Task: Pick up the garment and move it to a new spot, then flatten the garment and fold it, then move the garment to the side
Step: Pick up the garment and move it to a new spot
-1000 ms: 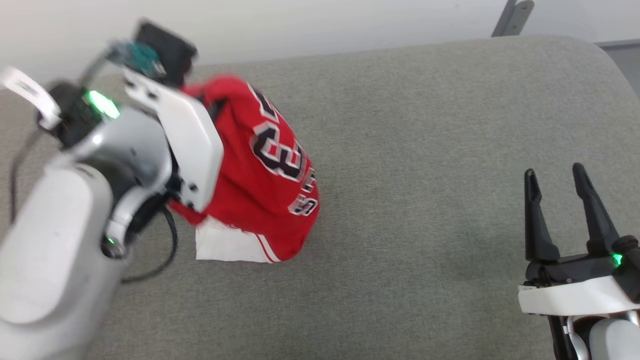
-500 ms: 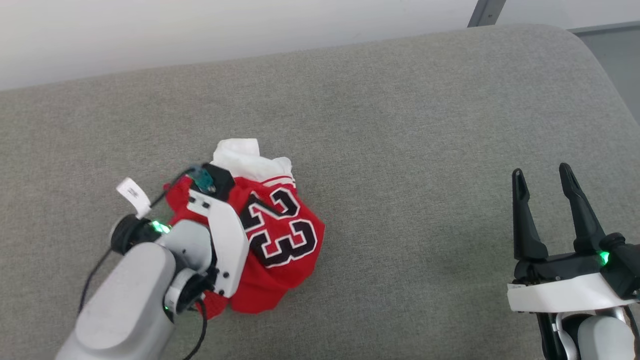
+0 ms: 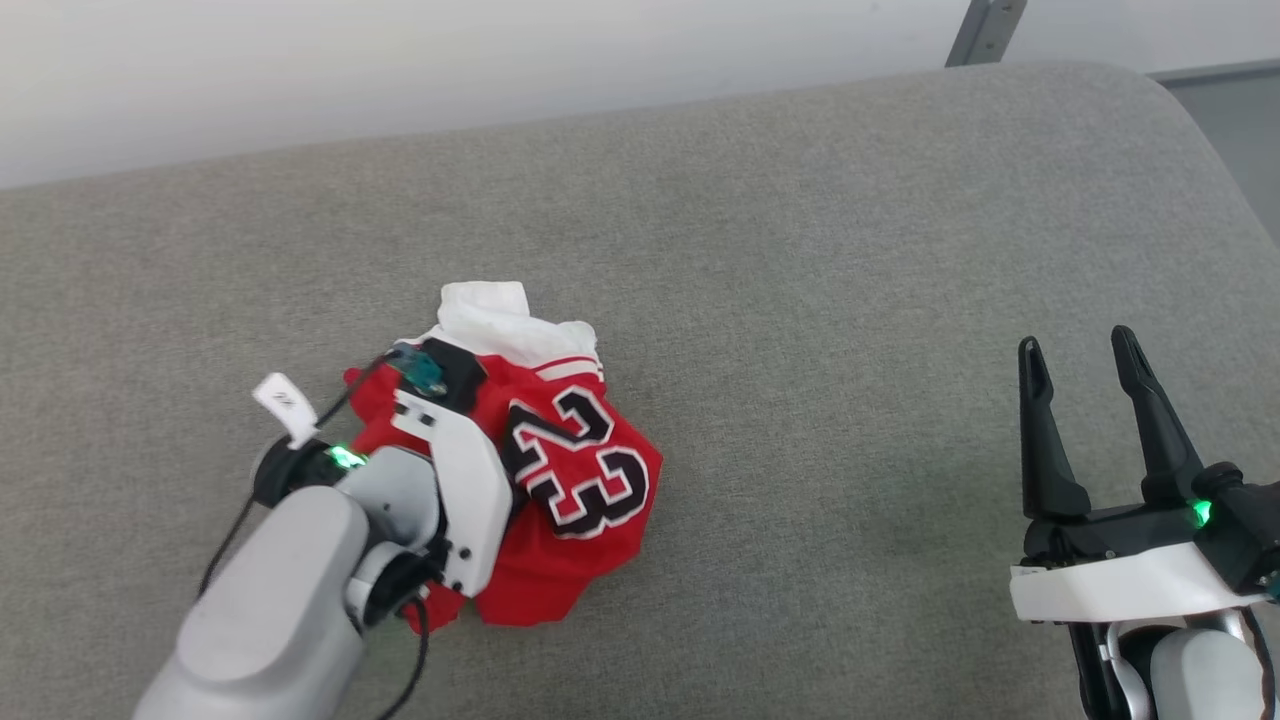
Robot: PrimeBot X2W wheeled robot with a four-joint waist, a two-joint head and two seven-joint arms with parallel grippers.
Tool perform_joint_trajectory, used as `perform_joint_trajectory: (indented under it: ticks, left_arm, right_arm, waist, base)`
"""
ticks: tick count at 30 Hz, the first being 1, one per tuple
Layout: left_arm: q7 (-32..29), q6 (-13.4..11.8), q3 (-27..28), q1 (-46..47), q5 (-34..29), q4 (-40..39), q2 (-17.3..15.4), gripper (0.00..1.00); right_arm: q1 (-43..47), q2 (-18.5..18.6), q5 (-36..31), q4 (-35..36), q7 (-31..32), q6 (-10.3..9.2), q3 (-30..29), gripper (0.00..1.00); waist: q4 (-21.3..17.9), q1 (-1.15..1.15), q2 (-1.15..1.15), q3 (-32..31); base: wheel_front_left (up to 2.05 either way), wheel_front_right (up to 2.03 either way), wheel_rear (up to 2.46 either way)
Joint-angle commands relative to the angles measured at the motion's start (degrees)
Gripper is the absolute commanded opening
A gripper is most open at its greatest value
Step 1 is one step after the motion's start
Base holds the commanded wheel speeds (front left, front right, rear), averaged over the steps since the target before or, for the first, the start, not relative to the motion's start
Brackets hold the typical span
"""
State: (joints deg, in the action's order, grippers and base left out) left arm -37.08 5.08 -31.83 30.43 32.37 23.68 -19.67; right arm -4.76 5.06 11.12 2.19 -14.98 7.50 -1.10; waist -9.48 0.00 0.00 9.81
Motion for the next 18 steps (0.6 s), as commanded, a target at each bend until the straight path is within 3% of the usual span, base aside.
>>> perform_joint_trajectory:
  ticks: [1, 6, 18]
  left_arm:
    - [1.99, 0.16, 0.99, 0.34, 0.42, -0.58, -0.76, 1.0]
    - [9.22, 0.15, 3.5, -1.81, 0.99, -3.84, -2.1, 1.0]
    - [32.9, -0.58, 9.92, -10.58, 0.11, -9.08, -4.92, 1.0]
  right_arm:
    - [0.16, 0.12, 0.13, 0.11, -0.28, -0.02, 0.04, 1.0]
    - [0.82, 0.61, 0.55, 0.08, -0.28, -0.02, -0.01, 1.0]
    - [2.97, 2.63, 1.19, -1.08, -0.28, -0.02, -1.25, 1.0]
  waist:
    - [0.39, 0.0, 0.0, -0.42]
    - [1.34, 0.0, 0.0, -1.56]
    - [5.03, 0.0, 0.0, -5.33]
  base:
    - [0.0, 0.0, 0.0]
    - [0.0, 0.0, 0.0]
    - [0.0, 0.0, 0.0]
